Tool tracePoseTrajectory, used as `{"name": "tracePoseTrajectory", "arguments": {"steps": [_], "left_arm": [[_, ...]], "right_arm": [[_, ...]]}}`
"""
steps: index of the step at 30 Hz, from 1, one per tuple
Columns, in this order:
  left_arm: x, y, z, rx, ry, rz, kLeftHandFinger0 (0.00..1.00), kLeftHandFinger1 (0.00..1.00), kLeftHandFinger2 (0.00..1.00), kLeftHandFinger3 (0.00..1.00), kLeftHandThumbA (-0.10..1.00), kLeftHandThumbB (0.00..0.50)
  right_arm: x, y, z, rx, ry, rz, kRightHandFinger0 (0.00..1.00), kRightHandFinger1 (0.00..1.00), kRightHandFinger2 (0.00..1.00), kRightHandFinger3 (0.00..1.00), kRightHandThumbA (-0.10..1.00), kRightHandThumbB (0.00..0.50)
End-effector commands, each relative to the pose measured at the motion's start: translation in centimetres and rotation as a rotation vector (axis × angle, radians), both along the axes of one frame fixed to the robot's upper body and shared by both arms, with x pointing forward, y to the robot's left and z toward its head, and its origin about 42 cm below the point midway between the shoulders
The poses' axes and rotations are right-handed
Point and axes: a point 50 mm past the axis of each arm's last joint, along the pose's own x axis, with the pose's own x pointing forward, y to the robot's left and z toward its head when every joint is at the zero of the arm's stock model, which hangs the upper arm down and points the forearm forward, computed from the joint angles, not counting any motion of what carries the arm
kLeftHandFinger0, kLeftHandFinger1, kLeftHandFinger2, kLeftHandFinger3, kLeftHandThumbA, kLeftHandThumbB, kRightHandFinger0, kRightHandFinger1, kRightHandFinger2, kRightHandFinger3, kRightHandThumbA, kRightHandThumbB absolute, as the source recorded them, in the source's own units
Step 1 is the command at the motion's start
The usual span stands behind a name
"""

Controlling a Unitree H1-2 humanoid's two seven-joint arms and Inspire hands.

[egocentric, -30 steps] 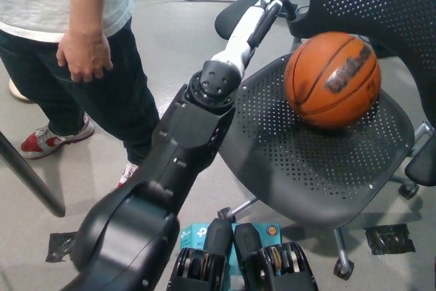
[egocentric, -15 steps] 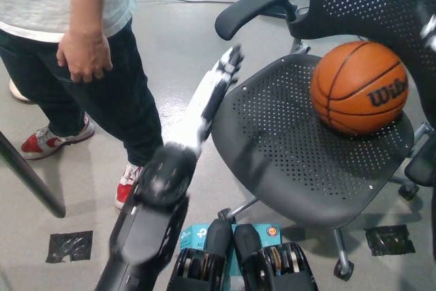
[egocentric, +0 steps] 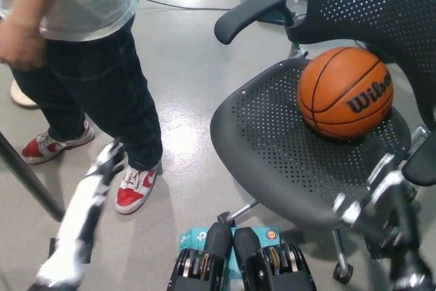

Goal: The robot grabs the basketball from a person using both hands and then drops it on the black chair in the front

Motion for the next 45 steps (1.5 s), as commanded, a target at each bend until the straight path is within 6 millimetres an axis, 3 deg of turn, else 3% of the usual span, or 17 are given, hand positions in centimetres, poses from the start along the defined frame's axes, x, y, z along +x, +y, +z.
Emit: {"name": "tracePoseTrajectory", "arguments": {"steps": [1,6,8,10,15,17,23,25,32,36,39,42,45], "left_arm": [[-2.6,1.0,1.2,-0.013,-0.135,-0.053,1.00,1.00,1.00,1.00,1.00,0.282],[-5.0,1.3,-2.7,0.013,-0.033,-0.028,1.00,1.00,1.00,1.00,1.00,0.318],[-5.4,1.2,-3.9,0.017,-0.022,-0.030,1.00,1.00,1.00,1.00,1.00,0.297],[-6.0,1.0,-5.7,0.015,0.036,-0.027,1.00,1.00,1.00,1.00,1.00,0.311],[-6.0,0.7,-8.3,0.010,0.116,-0.025,1.00,1.00,1.00,1.00,1.00,0.301],[-6.1,0.8,-8.8,0.010,0.138,-0.025,1.00,1.00,1.00,1.00,1.00,0.301],[-5.5,0.9,-9.5,-0.008,0.158,-0.028,1.00,1.00,1.00,1.00,1.00,0.288],[-5.3,0.9,-9.6,-0.007,0.160,-0.023,1.00,1.00,1.00,1.00,1.00,0.316],[-5.7,1.2,-9.4,-0.028,0.152,0.023,1.00,1.00,1.00,1.00,1.00,0.309],[-5.4,1.2,-9.2,-0.032,0.163,0.010,1.00,1.00,1.00,1.00,1.00,0.312],[-4.9,0.8,-9.1,-0.032,0.144,-0.018,1.00,1.00,1.00,1.00,1.00,0.285],[-4.7,0.7,-9.0,-0.032,0.141,-0.033,1.00,1.00,1.00,1.00,1.00,0.274],[-4.4,0.6,-8.8,-0.027,0.140,-0.031,1.00,1.00,1.00,1.00,1.00,0.297]], "right_arm": [[-1.7,1.2,-0.2,-0.076,-0.130,0.085,1.00,1.00,1.00,1.00,1.00,0.297],[-3.8,0.7,-3.7,-0.091,-0.058,0.092,1.00,1.00,1.00,1.00,1.00,0.271],[-4.2,0.6,-4.7,-0.075,-0.025,0.101,1.00,1.00,1.00,1.00,1.00,0.287],[-4.6,0.5,-6.3,-0.076,0.007,0.117,1.00,1.00,1.00,1.00,1.00,0.294],[-4.9,-0.3,-8.5,-0.088,0.059,0.113,1.00,1.00,1.00,1.00,1.00,0.295],[-5.0,-0.6,-8.8,-0.087,0.073,0.116,1.00,1.00,1.00,1.00,1.00,0.275],[-4.5,-1.0,-9.0,-0.074,0.080,0.104,1.00,1.00,1.00,1.00,1.00,0.305],[-3.9,-1.2,-8.8,-0.074,0.074,0.106,1.00,1.00,1.00,1.00,1.00,0.302],[-1.7,-1.0,-7.9,-0.090,0.058,0.140,1.00,1.00,1.00,1.00,1.00,0.282],[-1.8,-1.0,-7.9,-0.081,0.056,0.126,1.00,1.00,1.00,1.00,1.00,0.277],[-2.2,-1.4,-7.8,-0.103,0.032,0.106,1.00,1.00,1.00,1.00,1.00,0.260],[-2.2,-1.4,-7.8,-0.090,0.038,0.103,1.00,1.00,1.00,1.00,1.00,0.280],[-2.0,-1.6,-7.7,-0.087,0.046,0.108,1.00,1.00,1.00,1.00,1.00,0.288]]}}
